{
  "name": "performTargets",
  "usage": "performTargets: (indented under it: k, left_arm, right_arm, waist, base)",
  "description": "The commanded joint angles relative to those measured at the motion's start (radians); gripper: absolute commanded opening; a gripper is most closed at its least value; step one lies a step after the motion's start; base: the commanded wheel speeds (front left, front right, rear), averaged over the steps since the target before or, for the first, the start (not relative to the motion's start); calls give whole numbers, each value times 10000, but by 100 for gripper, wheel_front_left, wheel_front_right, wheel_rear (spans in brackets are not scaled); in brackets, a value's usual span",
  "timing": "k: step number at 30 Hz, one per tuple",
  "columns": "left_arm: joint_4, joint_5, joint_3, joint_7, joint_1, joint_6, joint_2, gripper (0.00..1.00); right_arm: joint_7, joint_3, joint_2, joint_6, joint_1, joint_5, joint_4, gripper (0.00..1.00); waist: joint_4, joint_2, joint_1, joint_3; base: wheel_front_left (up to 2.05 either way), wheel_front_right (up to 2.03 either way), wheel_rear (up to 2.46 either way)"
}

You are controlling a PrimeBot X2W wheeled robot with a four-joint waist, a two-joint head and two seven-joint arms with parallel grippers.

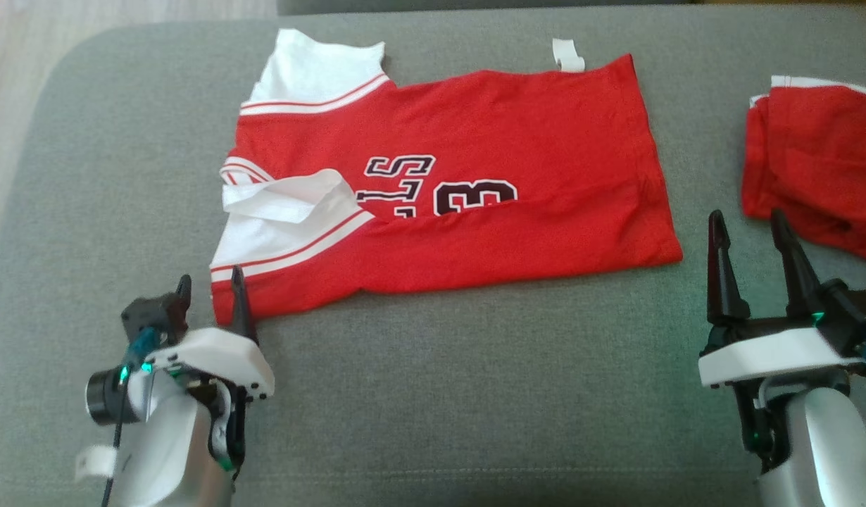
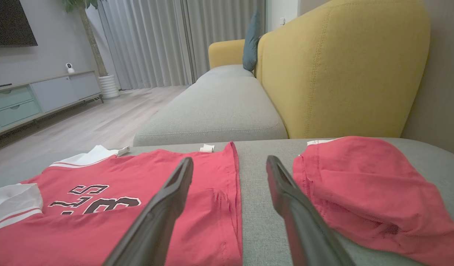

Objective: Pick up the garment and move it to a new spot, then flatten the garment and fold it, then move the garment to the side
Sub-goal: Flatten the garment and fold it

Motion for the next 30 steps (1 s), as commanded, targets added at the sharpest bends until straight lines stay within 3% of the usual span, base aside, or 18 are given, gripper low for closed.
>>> performTargets:
  k: [1,4,11,14,15,16,17,24,30]
  left_arm:
    - [67,75,255,31,-521,36,265,100]
    - [924,163,68,311,-911,-109,372,100]
    - [2035,365,-163,483,-1447,3,501,100]
    - [2504,403,-370,685,-1612,-257,509,100]
    - [2645,390,-420,727,-1670,-374,512,85]
    - [2757,384,-462,725,-1728,-453,510,23]
    - [2826,380,-492,656,-1786,-498,504,0]
    - [2057,297,-518,-113,-1975,-547,343,0]
    - [-446,539,-787,-169,-1427,-646,152,0]
  right_arm:
    - [71,170,50,37,-338,-98,-427,100]
    - [152,118,55,37,-356,-127,-574,100]
    - [220,75,77,37,-357,-167,-763,100]
    - [240,57,90,37,-359,-183,-832,100]
    - [248,47,96,37,-366,-191,-845,100]
    - [260,42,101,37,-372,-200,-849,100]
    - [285,46,107,37,-375,-200,-836,100]
    - [1330,-144,154,37,-354,-237,-87,100]
    - [2523,-909,195,37,-812,458,1166,100]
  waist:
    - [-84,0,0,130]
    - [-140,0,0,267]
    - [-183,0,0,466]
    - [-167,0,0,545]
    - [-155,0,0,564]
    - [-137,0,0,575]
    - [-115,0,0,579]
    - [222,0,0,413]
    - [643,0,0,349]
  base:
    - [0,0,0]
    - [0,0,0]
    - [0,0,0]
    - [0,0,0]
    - [0,0,0]
    - [0,0,0]
    - [0,0,0]
    - [0,0,0]
    - [0,0,0]
